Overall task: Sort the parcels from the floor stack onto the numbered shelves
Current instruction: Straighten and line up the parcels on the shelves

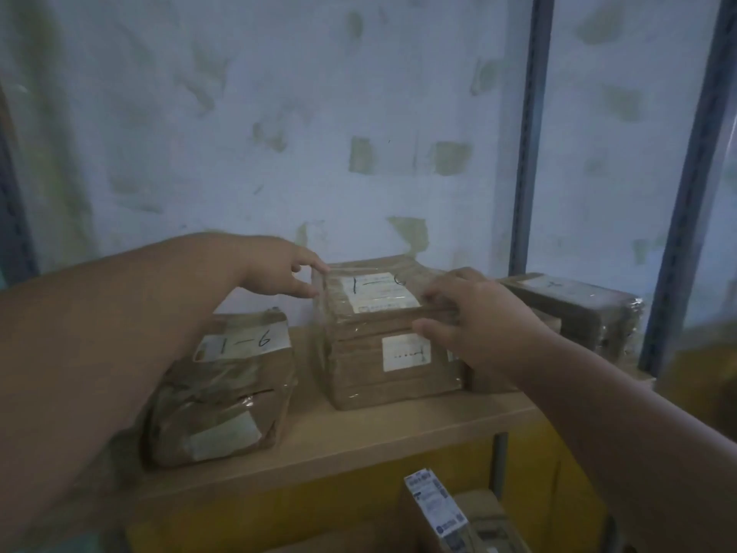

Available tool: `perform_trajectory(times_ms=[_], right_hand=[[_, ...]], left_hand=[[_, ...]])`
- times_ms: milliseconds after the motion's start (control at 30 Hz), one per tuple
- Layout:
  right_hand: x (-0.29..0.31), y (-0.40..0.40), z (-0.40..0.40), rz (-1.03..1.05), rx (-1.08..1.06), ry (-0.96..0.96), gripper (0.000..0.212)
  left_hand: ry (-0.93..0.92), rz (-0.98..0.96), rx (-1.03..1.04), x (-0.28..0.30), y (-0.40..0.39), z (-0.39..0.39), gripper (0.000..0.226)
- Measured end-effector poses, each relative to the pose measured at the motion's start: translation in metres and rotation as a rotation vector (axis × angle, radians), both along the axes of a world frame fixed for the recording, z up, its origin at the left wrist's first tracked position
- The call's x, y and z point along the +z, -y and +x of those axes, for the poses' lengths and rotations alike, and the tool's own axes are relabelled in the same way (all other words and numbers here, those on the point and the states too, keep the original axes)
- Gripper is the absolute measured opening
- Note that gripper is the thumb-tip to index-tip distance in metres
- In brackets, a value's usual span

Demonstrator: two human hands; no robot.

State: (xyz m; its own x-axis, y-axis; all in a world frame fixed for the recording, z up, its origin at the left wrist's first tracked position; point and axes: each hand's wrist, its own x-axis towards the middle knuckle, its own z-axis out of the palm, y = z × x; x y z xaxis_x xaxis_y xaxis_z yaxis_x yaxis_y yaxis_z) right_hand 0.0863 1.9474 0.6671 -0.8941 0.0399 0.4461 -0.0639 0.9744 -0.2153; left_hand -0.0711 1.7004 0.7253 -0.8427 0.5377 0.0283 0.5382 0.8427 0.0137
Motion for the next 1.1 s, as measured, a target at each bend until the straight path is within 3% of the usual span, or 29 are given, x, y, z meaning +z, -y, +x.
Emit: perform_trajectory(times_ms=[100,233,533,1100], right_hand=[[0.0,-0.001,-0.009,-0.001,0.025,-0.019,0.037],[0.002,0.002,-0.014,-0.061,0.067,-0.009,0.028],[0.001,0.011,-0.002,-0.117,0.035,-0.034,0.029],[-0.008,0.04,0.029,-0.201,0.016,-0.076,0.03]], left_hand=[[-0.03,0.038,0.01,0.0,-0.006,0.001,0.039],[-0.06,0.055,0.037,-0.003,-0.019,-0.006,0.044],[0.099,0.125,-0.06,0.001,-0.019,-0.013,0.053],[0.052,0.064,-0.063,-0.001,0.018,0.02,0.059]])
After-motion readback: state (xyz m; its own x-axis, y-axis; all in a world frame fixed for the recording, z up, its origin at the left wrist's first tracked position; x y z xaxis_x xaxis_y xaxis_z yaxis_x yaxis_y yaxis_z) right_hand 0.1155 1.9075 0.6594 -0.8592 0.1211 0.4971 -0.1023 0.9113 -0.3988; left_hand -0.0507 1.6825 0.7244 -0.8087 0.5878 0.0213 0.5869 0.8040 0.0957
